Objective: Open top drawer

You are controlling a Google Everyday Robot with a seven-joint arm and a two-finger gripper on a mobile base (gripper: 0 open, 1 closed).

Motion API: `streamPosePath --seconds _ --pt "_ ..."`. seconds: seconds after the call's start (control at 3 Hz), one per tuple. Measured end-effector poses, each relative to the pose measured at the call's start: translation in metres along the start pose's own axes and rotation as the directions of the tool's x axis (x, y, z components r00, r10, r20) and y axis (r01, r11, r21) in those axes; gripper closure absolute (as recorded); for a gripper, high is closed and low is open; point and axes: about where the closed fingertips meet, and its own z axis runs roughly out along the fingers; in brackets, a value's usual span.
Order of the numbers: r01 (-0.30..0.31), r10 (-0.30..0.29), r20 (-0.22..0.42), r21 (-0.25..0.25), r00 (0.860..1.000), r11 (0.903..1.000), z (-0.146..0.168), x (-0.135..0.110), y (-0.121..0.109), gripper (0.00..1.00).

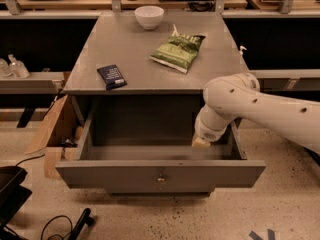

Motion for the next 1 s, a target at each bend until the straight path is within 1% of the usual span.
streamPosePath --seconds 0.33,0.67,1.0 --pt "-0.024 0.021 -0.050 -0.068 0.999 0.9974 0.004 0.012 0.049 1.00" --pt "-0.035 0.027 -0.066 -0.116 0.997 0.9926 0.006 0.017 0.075 1.00" --pt "-0.070 0.059 -0.057 -0.221 0.997 0.9728 0.010 0.020 0.139 1.00"
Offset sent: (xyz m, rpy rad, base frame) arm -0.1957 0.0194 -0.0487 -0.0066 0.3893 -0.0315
